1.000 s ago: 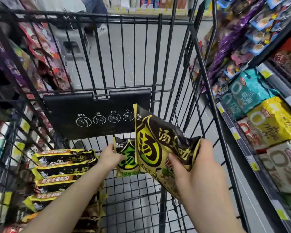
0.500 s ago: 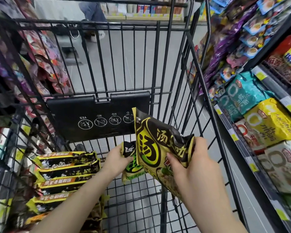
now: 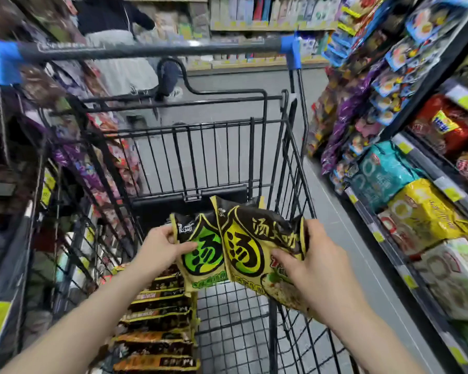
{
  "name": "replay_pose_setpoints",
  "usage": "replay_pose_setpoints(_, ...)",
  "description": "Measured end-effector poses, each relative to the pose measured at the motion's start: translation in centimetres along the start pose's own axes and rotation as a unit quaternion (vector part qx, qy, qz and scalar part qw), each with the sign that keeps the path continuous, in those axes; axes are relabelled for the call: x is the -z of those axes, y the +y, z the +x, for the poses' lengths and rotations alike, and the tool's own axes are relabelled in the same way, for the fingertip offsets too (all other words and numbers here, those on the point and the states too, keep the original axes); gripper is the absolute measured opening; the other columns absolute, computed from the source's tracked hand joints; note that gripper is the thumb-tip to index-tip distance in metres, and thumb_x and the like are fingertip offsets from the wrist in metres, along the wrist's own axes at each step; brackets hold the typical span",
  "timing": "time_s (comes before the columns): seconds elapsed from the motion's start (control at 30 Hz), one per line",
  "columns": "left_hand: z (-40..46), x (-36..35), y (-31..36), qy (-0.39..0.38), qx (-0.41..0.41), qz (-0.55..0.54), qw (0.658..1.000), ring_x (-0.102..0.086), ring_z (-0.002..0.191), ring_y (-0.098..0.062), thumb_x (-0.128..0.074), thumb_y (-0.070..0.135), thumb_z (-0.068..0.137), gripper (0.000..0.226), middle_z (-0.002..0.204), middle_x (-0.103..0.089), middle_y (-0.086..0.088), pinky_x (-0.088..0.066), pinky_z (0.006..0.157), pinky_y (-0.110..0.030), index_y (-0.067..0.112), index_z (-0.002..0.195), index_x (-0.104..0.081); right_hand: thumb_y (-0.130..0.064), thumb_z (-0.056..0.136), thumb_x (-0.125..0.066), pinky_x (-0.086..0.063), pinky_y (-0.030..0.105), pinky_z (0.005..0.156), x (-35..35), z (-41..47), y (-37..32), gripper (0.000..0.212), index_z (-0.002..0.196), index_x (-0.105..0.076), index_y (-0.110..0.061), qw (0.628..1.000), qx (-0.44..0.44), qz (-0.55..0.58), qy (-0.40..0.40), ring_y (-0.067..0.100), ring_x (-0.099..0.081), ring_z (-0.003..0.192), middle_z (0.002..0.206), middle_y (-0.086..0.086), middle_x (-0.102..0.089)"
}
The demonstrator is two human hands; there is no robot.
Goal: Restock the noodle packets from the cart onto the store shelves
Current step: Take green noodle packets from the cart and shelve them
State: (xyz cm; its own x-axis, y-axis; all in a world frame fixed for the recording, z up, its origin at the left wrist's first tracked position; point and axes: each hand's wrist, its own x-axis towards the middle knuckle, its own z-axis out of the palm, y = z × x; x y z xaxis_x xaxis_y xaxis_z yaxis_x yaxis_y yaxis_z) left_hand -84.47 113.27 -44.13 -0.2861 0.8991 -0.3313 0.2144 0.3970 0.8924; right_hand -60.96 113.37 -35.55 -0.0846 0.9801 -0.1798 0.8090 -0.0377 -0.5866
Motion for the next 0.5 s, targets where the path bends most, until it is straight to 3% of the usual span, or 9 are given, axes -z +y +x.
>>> replay_pose_setpoints(0.13,-1.9,4.6,2.5,-0.017,0.012,-0.012,1.0,-0.051,0.038,-0.004,-0.078,0.008,0.071,0.034,0.047,-0.048,0.005,-0.042,0.042,-0.017,0.008,0.067,-0.044,-0.039,0.08,-0.07,-0.051,0.039,0.084,2.9,-0.8,-1.5,0.042,0.113,-0.048,-0.024,0.999,0.012,0.029,-0.022,0.023,-0.063,0.097,0.093,-0.009,-0.064)
replay_pose_setpoints(0.27,-4.8,8.7,6.1,-0.02,0.03,0.008,0.999,-0.054,0.05,-0.016,-0.087,0.034,0.053,0.054,0.063,-0.058,-0.007,-0.037,0.044,-0.025,0.001,0.083,-0.055,-0.034,0.076,-0.075,-0.05,0.039,0.086,6.5,-2.2,-2.7,0.038,0.104,-0.05,-0.029,0.997,0.035,0.068,-0.019,0.018,-0.061,0.095,0.081,-0.02,-0.056)
replay_pose_setpoints(0.37,-7.5,10.3,9.5,-0.017,0.009,0.008,1.0,-0.045,0.053,-0.02,-0.089,0.043,0.042,0.086,0.064,-0.049,-0.008,-0.035,0.046,-0.028,-0.009,0.099,-0.051,-0.032,0.074,-0.077,-0.049,0.035,0.086,9.8,-3.8,-3.2,0.038,0.103,-0.052,-0.031,0.994,0.053,0.1,-0.005,0.012,-0.06,0.096,0.088,-0.021,-0.06)
replay_pose_setpoints(0.4,-8.0,10.8,10.3,-0.012,-0.001,0.002,1.0,-0.041,0.052,-0.018,-0.09,0.041,0.044,0.086,0.06,-0.042,-0.007,-0.032,0.047,-0.028,-0.009,0.102,-0.051,-0.032,0.074,-0.078,-0.048,0.034,0.085,10.9,-4.4,-3.2,0.039,0.105,-0.054,-0.029,0.993,0.059,0.107,0.003,0.011,-0.06,0.096,0.092,-0.019,-0.061)
replay_pose_setpoints(0.47,-9.6,11.4,12.5,-0.014,-0.004,-0.004,1.0,-0.033,0.047,-0.014,-0.088,0.034,0.044,0.064,0.055,-0.031,-0.002,-0.028,0.047,-0.027,0.0,0.084,-0.051,-0.03,0.073,-0.079,-0.047,0.029,0.081,13.3,-5.7,-3.2,0.038,0.104,-0.056,-0.027,0.99,0.067,0.12,0.018,0.008,-0.061,0.093,0.096,-0.016,-0.064)
replay_pose_setpoints(0.5,-10.3,11.6,13.7,-0.021,-0.005,-0.008,1.0,-0.031,0.044,-0.013,-0.09,0.039,0.038,0.066,0.053,-0.03,-0.001,-0.025,0.046,-0.026,0.007,0.076,-0.046,-0.028,0.073,-0.079,-0.047,0.027,0.079,14.6,-6.5,-3.1,0.036,0.101,-0.056,-0.027,0.989,0.068,0.131,0.022,0.006,-0.061,0.091,0.096,-0.015,-0.065)
